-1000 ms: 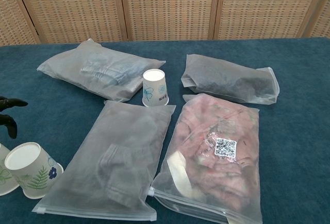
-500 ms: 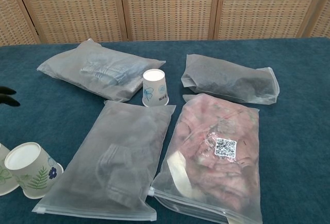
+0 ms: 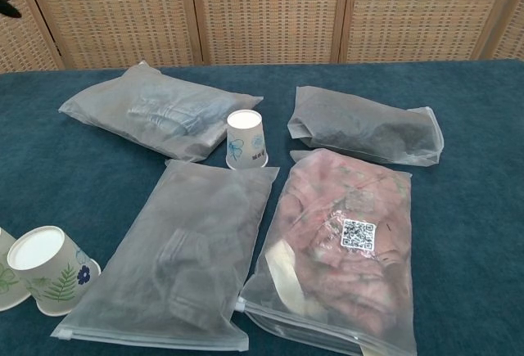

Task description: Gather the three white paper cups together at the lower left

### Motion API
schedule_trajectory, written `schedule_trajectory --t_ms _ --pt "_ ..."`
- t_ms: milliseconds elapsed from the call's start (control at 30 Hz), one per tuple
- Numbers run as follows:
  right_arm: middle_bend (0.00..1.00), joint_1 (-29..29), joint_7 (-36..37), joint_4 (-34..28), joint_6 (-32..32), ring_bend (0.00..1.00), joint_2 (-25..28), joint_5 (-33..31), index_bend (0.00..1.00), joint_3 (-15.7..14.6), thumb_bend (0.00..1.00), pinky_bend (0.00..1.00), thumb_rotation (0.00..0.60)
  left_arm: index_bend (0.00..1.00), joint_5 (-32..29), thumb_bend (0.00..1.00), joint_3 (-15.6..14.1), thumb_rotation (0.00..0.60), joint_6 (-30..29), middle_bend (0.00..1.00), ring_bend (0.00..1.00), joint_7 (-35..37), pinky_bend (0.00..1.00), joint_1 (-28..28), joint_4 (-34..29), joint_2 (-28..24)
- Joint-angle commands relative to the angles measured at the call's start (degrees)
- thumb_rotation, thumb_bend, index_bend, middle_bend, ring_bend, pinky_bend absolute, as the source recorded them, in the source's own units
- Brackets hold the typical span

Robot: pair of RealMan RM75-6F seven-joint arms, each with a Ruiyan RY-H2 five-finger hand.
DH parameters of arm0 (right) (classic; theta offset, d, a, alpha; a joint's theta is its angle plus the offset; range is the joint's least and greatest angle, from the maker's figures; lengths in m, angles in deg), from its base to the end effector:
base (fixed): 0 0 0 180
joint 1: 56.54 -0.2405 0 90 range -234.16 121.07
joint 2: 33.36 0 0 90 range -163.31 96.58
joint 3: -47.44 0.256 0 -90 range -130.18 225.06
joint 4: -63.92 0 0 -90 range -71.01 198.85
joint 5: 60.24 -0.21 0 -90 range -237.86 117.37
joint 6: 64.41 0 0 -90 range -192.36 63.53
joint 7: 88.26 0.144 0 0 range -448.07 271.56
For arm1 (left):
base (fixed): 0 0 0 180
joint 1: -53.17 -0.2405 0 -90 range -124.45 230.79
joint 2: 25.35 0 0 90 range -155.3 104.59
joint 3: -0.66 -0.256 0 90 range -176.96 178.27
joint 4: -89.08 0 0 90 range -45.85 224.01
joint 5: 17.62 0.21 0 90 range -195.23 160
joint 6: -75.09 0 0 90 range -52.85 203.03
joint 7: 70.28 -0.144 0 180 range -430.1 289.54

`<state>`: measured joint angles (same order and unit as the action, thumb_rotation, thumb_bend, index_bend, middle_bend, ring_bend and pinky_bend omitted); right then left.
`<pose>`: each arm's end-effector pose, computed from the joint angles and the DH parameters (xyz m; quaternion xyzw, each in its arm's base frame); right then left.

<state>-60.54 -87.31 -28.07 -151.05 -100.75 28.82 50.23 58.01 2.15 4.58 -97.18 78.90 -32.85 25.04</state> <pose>-0.3012 -0.1756 0.1420 0.5896 -0.3930 0.4216 0.5658 -0.1771 0.2381 0.1552 -0.7375 -0.3108 -0.3247 0.5041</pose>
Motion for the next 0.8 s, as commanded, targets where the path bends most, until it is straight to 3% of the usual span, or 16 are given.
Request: schedule_trajectory --t_ms 33,133,400,800 --pt "0.00 0.03 0.33 0.07 0.09 0.00 0.10 -0.43 0.00 0.15 0.09 0.00 0.600 0.09 -10.10 0.15 7.07 0.600 6.73 0.00 0.00 -3.32 0.00 8.72 2.14 4.82" --pt "0.00 -0.02 1.33 0.31 0.34 0.00 0.32 -1.11 0.00 0.48 0.09 0.00 0.600 0.09 -19.72 0.15 10.34 0.600 8.81 0.00 0.00 -10.76 0.00 15.37 5.92 11.65" --pt "0.00 -0.23 4.76 1.19 1.37 0.00 1.05 -2.45 0.00 0.97 0.09 0.00 0.600 0.09 -39.26 0.15 14.72 0.600 9.03 0.00 0.00 -24.15 0.00 29.24 17.82 27.55" --pt "0.00 -0.38 9.00 2.62 2.63 0.00 1.79 -4.71 0.00 1.92 0.09 0.00 0.600 0.11 -53.21 0.15 18.77 0.600 11.53 0.00 0.00 -28.45 0.00 41.72 33.38 40.06"
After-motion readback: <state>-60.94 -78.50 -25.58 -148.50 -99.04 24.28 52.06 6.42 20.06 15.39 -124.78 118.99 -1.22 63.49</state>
